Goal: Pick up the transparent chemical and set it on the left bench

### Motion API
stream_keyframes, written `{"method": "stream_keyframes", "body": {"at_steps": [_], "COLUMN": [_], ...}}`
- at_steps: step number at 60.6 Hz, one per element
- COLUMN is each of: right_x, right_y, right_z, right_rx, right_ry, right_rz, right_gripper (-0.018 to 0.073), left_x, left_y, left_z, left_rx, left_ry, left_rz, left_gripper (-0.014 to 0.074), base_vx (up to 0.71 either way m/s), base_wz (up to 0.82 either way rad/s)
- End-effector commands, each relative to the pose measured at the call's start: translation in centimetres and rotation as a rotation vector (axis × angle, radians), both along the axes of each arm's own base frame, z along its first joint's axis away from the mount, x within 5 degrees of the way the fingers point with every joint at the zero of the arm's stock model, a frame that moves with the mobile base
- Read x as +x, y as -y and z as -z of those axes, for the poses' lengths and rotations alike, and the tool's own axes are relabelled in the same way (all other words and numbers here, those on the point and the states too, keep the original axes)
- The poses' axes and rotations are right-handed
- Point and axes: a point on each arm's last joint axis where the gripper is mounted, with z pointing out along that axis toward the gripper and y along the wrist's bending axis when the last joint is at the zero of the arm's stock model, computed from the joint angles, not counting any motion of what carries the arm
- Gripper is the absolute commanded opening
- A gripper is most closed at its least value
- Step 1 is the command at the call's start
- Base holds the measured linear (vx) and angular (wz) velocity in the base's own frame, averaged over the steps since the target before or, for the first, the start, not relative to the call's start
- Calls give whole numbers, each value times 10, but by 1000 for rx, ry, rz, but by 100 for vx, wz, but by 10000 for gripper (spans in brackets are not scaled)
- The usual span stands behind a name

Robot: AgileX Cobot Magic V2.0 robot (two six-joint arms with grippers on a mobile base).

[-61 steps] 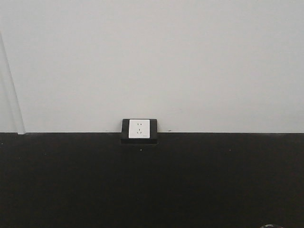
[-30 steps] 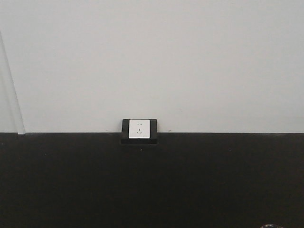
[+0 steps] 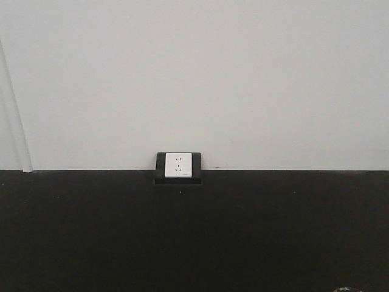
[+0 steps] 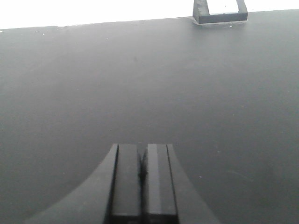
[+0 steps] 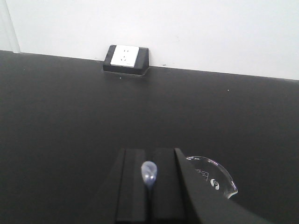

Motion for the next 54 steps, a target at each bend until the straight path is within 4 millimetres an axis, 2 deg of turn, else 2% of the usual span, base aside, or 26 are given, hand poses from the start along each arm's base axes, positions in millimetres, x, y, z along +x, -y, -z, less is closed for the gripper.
{"method": "stream_keyframes", "body": {"at_steps": [1, 54], "right_x": [1, 1], "right_y": [1, 0], "right_z": [-12, -11], "right_rx": [29, 28], "right_ry": [50, 40], "right_rz": [20, 9], "right_gripper": [-1, -1], "left_x": [-1, -1], "left_y": [0, 0], "left_z": [-3, -3], "left_rx": [-14, -14], "left_ry": [81, 81], "left_rz": [1, 1], "left_gripper": [-3, -3], "base_vx": [0, 0], "base_wz": [0, 0]}}
